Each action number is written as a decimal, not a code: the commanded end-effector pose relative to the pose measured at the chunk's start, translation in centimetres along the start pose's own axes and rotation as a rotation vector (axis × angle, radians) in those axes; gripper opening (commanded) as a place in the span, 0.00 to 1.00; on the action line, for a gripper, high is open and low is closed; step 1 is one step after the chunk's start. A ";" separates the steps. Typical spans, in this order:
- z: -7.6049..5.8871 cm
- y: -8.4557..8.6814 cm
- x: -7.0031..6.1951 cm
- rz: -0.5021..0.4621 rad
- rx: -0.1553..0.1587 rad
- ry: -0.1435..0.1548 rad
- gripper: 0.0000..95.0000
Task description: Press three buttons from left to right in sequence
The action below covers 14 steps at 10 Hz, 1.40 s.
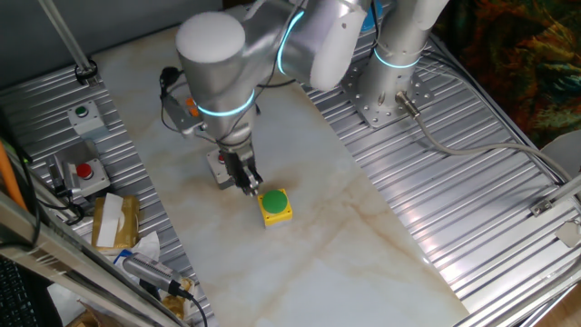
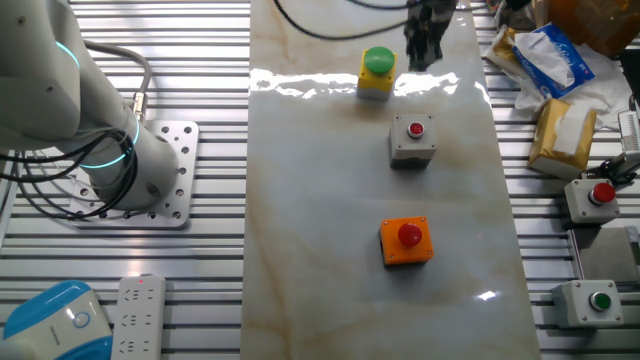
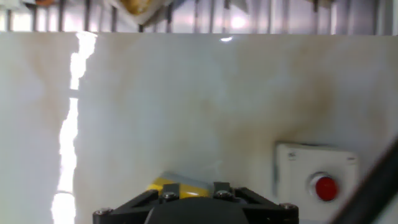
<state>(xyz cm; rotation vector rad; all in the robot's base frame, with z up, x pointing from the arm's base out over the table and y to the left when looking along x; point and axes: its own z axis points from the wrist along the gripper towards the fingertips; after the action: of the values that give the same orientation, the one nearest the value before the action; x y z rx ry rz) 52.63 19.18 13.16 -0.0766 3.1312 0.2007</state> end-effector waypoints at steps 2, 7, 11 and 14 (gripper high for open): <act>0.8 2.5 -0.4 0.068 0.047 -0.027 0.60; 1.6 2.2 2.7 0.060 0.049 -0.029 0.00; 2.1 2.1 3.7 0.053 0.052 -0.029 0.00; 2.2 2.0 4.1 0.056 0.052 -0.027 0.00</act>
<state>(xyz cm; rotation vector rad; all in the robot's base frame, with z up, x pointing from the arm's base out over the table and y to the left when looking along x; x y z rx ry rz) 48.34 21.28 11.13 0.0143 3.1139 0.1175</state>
